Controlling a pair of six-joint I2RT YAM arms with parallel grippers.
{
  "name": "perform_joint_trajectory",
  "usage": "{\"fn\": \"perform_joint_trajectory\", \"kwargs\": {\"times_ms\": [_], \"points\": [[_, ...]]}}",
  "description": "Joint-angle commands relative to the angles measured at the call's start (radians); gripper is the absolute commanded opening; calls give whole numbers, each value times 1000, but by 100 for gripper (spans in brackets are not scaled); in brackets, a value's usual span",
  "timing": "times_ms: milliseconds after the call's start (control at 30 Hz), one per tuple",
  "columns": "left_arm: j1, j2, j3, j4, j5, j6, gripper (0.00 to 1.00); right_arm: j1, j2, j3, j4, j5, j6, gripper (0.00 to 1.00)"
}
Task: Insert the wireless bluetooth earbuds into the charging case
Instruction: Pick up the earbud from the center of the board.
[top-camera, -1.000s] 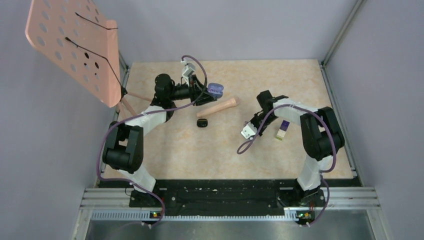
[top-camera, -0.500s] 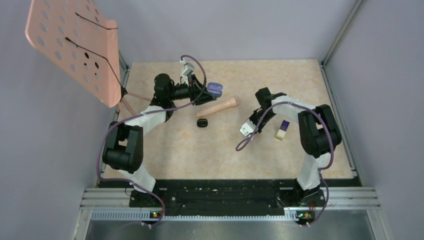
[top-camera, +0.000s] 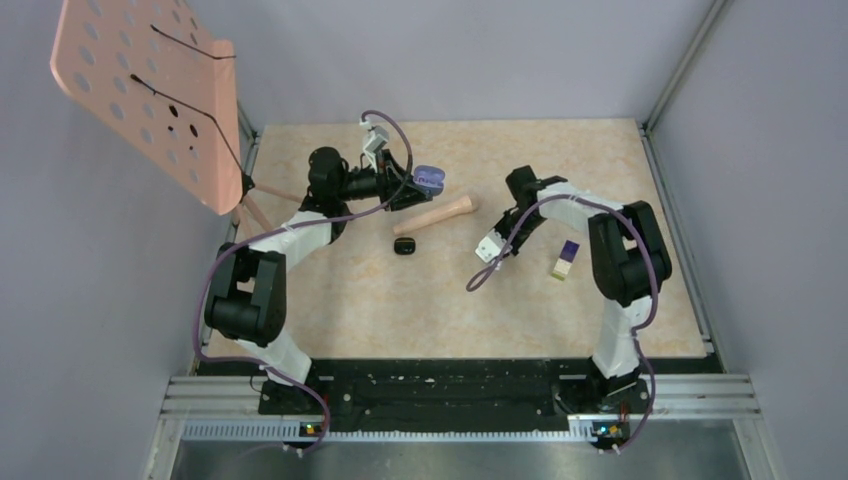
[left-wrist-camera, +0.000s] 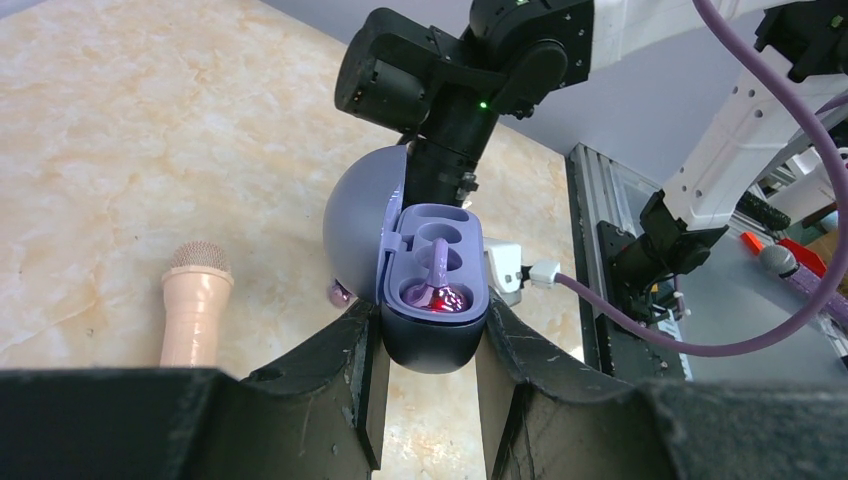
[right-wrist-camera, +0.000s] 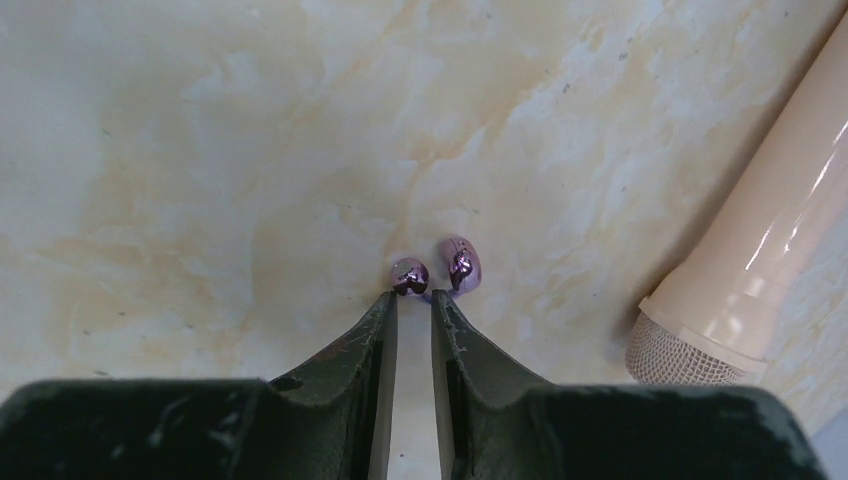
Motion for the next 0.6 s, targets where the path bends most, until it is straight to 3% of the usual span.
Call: {"fn": "perform_joint_trajectory", "kwargs": {"times_ms": [0, 167, 333, 467, 567], "points": [[6, -45, 4, 10, -6, 17, 0, 14, 101, 78, -88, 69, -244, 18], [8, -60, -5, -21, -5, 39, 0, 28, 153, 138, -188, 130, -253, 11], [13, -70, -10, -30, -5, 47, 0, 34, 65, 69, -296, 83, -206, 11], [16, -62, -6, -21, -9, 44, 0, 96, -22, 15, -309, -18, -40, 11], [18, -52, -1, -13, -14, 35, 0, 150, -45, 7, -222, -119, 155, 13]]}}
